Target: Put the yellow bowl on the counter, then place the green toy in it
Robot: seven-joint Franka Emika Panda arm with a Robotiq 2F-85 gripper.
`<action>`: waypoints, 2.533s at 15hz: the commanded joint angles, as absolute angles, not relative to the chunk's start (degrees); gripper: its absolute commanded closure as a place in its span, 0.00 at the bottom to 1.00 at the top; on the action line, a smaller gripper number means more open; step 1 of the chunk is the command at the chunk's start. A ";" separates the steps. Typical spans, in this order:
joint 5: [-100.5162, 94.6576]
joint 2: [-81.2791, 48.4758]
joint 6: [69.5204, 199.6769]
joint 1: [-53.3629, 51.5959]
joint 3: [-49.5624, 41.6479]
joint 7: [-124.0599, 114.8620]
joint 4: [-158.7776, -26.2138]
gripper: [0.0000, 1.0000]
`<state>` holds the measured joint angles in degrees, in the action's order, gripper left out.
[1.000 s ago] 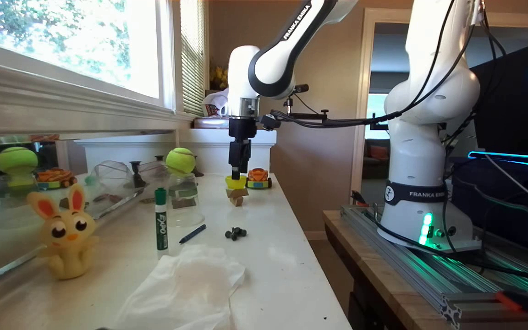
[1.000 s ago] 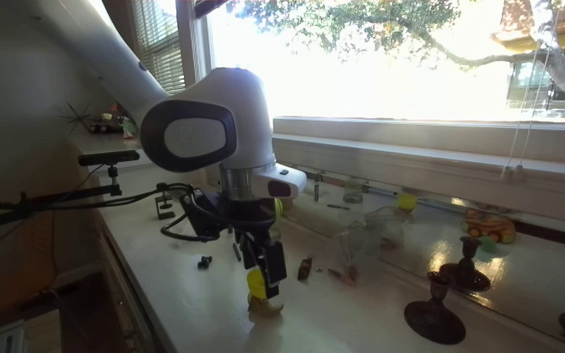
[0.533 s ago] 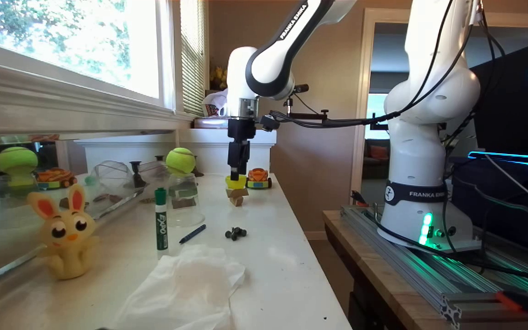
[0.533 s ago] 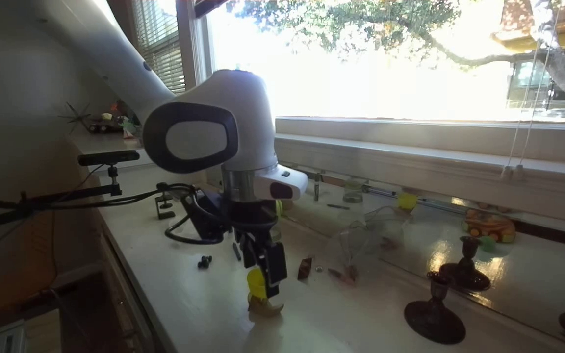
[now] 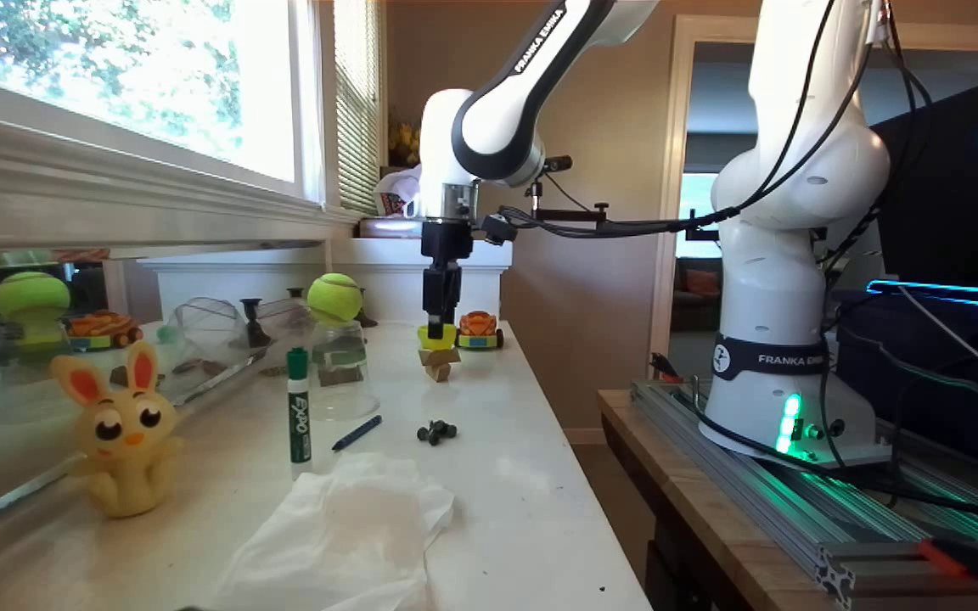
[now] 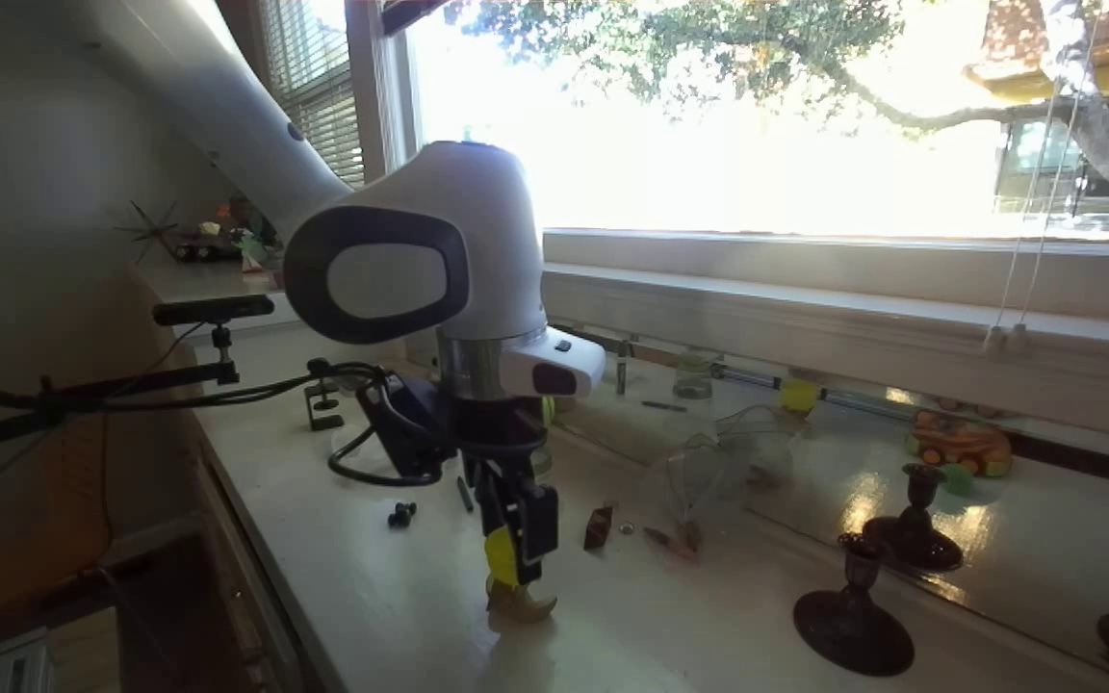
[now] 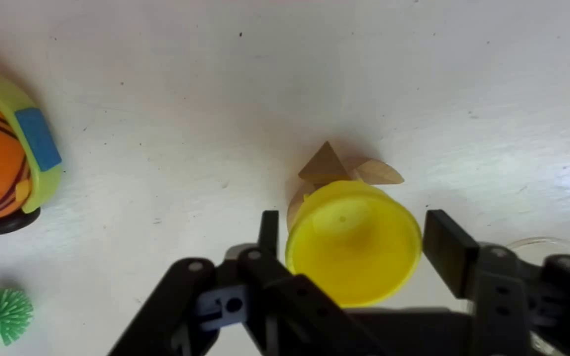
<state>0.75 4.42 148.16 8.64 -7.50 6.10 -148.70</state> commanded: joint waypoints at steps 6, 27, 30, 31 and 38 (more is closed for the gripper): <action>1.77 3.96 148.62 8.03 -7.81 7.95 -147.39 0.65; 0.72 2.05 150.13 1.38 -2.96 13.30 -148.73 0.65; 6.00 0.11 152.28 1.30 -3.25 16.63 -148.67 0.65; 7.32 -0.37 152.55 1.32 -3.15 17.67 -148.56 0.65; 8.96 -1.84 152.44 1.86 -2.61 19.12 -148.49 0.15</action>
<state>6.78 -1.54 151.46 1.15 -3.21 16.58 -148.38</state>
